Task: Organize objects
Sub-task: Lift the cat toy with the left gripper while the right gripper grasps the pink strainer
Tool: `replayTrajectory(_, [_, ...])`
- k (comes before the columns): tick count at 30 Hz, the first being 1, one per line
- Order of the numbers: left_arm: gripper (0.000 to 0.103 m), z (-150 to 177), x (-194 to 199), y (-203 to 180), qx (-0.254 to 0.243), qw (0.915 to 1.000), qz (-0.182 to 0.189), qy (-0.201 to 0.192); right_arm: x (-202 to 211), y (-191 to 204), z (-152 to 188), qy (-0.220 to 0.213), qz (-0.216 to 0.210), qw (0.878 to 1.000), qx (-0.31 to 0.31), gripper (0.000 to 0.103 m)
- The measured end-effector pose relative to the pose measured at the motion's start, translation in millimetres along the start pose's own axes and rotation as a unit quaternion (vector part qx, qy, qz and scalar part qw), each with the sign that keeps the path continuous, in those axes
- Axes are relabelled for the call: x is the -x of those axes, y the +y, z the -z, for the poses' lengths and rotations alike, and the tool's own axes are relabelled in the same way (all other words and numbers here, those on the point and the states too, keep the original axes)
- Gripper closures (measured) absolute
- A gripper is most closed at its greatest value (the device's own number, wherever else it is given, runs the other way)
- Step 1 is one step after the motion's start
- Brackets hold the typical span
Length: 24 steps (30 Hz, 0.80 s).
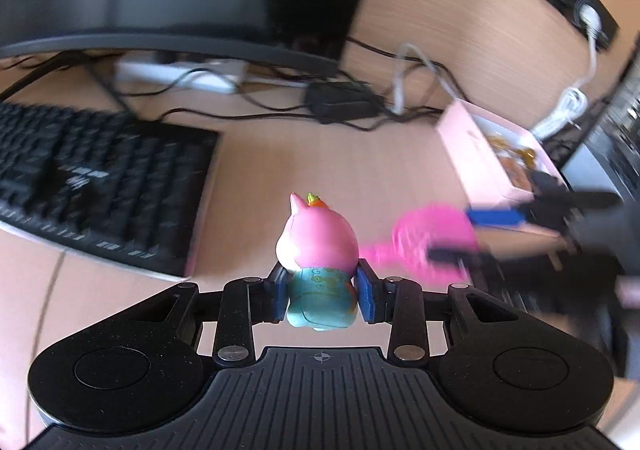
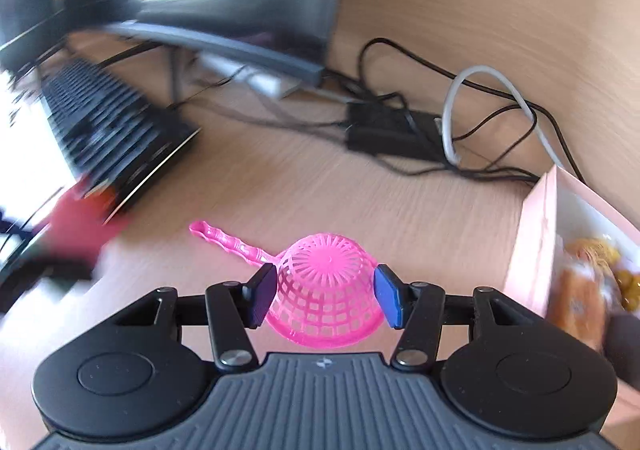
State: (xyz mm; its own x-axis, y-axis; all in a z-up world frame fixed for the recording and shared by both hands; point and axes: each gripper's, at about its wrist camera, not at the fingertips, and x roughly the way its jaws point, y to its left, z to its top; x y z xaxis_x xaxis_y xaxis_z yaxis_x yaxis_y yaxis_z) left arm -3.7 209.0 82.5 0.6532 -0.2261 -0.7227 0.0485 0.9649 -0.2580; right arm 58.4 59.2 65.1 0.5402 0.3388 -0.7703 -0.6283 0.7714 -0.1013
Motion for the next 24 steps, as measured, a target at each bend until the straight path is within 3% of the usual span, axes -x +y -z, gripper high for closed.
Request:
replayTrajectory(4, [0.066, 0.5, -19.5, -21.8, -0.017, 0.9994, 0.030, 0.011, 35.1, 5.0, 46.6, 0.024, -0.018, 0.999, 0.026, 0.049])
replayTrajectory(6, [0.066, 3.7, -30.0, -36.5, -0.032, 0.9984, 0.043, 0.018, 49.2, 5.8, 73.2, 0.037, -0.008, 0.997, 0.062, 0.049])
replayTrajectory(7, [0.066, 5.4, -35.1, -42.9, -0.035, 0.9979, 0.050, 0.023, 54.7, 4.9, 85.1, 0.042, 0.007, 0.996, 0.084, 0.044])
replayTrajectory(10, [0.066, 10.6, -46.9, -58.8, -0.033, 0.9962, 0.071, 0.037, 67.0, -11.0, 113.6, 0.052, 0.090, 0.988, 0.111, 0.024])
replayTrajectory(13, [0.066, 15.4, -51.8, -70.8, -0.020, 0.9952, 0.085, 0.044, 69.4, -30.2, 128.7, 0.058, 0.192, 0.975, 0.096, 0.022])
replayTrajectory(15, [0.066, 17.1, -52.0, -75.2, -0.015, 0.9955, 0.084, 0.042, 74.8, -42.5, 127.6, 0.056, 0.209, 0.976, 0.031, 0.022])
replayTrajectory(17, [0.066, 17.3, -51.3, -76.0, -0.012, 0.9964, 0.073, 0.040, 87.5, -54.6, 119.7, 0.036, 0.166, 0.981, -0.091, 0.019])
replayTrajectory(20, [0.066, 15.3, -46.3, -68.4, -0.009, 0.9973, 0.061, 0.041, 89.3, -57.8, 115.5, 0.014, 0.108, 0.962, -0.249, 0.007])
replayTrajectory(22, [0.066, 13.7, -40.9, -61.7, -0.008, 0.9979, 0.053, 0.037, 77.6, -46.8, 112.8, 0.017, 0.105, 0.949, -0.296, 0.007])
replayTrajectory(24, [0.066, 13.1, -35.7, -53.9, -0.002, 0.9984, 0.046, 0.033, 61.3, -31.4, 108.9, 0.030, 0.118, 0.947, -0.298, 0.007])
